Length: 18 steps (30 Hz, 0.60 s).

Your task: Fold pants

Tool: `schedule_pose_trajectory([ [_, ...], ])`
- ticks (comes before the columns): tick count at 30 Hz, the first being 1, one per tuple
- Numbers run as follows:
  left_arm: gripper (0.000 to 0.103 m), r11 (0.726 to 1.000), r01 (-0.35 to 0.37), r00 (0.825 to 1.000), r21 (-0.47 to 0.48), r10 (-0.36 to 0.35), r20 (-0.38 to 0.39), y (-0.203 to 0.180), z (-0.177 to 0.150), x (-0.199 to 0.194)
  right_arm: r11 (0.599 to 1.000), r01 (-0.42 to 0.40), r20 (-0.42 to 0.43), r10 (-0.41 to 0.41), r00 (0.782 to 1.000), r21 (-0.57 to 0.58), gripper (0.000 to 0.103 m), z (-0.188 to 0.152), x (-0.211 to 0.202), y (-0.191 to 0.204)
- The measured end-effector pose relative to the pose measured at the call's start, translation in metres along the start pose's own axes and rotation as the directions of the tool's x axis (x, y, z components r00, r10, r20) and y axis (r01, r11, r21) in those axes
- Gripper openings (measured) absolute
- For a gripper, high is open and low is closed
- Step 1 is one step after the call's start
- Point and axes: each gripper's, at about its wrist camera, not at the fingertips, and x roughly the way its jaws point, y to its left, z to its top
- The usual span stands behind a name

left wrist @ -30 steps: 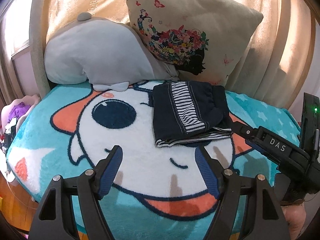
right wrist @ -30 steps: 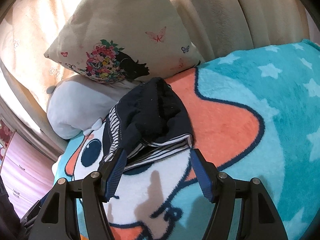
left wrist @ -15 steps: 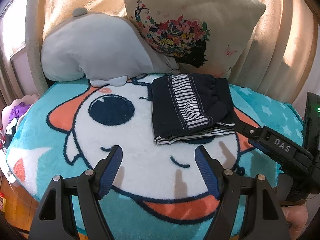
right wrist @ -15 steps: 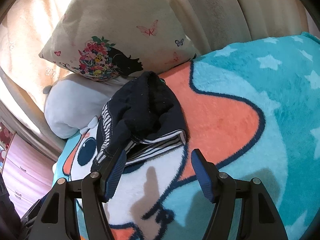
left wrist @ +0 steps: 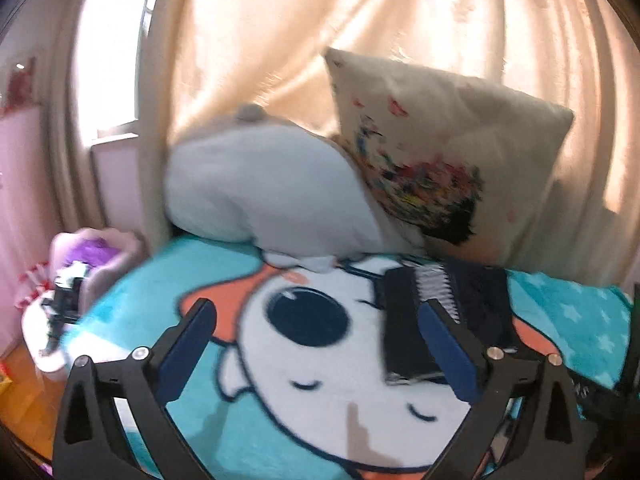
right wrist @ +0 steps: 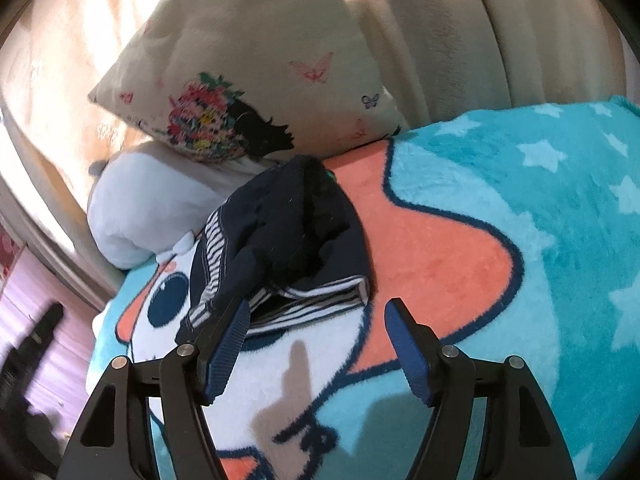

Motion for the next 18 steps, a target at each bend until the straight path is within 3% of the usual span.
schedule_pose_trajectory([
  [2, 0.103, 0.999, -0.035, 0.999, -0.012, 0.035, -0.02, 0.004, 0.0, -0.001, 0.999, 0.024, 0.007, -0.024, 1.0, -0.041, 0.074, -0.002, -0.001, 0.007],
  [8, 0.103, 0.998, 0.06, 0.988, -0.029, -0.063, -0.143, 0.002, -0.009, 0.02, 0.985, 0.062, -0.002, -0.064, 0.998, -0.163, 0.075, -0.012, -0.003, 0.029],
  [18, 0.103, 0.997, 0.081, 0.96, -0.001, -0.079, -0.27, -0.006, -0.028, 0.034, 0.964, 0.108, 0.011, -0.108, 0.994, -0.243, 0.075, -0.019, -0.006, 0.047],
])
